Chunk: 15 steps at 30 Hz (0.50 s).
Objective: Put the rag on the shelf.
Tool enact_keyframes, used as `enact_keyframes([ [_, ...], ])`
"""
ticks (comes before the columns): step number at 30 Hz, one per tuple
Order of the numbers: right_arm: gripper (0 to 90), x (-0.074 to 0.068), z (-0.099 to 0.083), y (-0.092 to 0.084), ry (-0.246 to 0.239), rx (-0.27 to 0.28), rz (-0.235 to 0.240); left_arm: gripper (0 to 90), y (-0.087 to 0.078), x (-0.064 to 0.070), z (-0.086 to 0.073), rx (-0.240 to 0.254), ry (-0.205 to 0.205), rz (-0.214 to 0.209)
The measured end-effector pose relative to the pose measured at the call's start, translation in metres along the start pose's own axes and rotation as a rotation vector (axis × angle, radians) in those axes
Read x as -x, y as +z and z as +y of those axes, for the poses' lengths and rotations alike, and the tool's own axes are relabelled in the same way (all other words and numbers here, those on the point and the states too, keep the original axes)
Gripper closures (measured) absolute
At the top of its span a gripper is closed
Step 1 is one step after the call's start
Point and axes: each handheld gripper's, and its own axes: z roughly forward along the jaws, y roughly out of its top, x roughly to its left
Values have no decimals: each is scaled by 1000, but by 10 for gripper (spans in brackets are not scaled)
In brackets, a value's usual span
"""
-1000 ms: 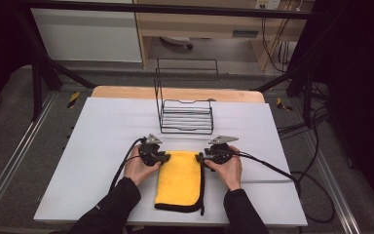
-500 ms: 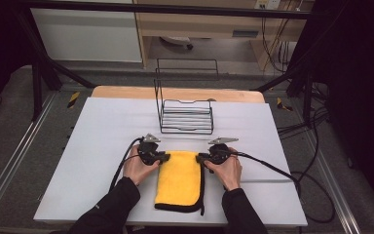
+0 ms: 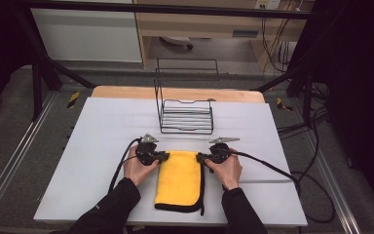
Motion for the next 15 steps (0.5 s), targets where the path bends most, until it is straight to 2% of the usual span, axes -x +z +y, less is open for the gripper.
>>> enact_keyframes([
  [8,803,-7,4,-20,-24,75,37,822,-19,3,4,63,-8,-33],
  [15,803,-17,7,-35,-60,122,46,821,-32,11,9,104,27,-22],
])
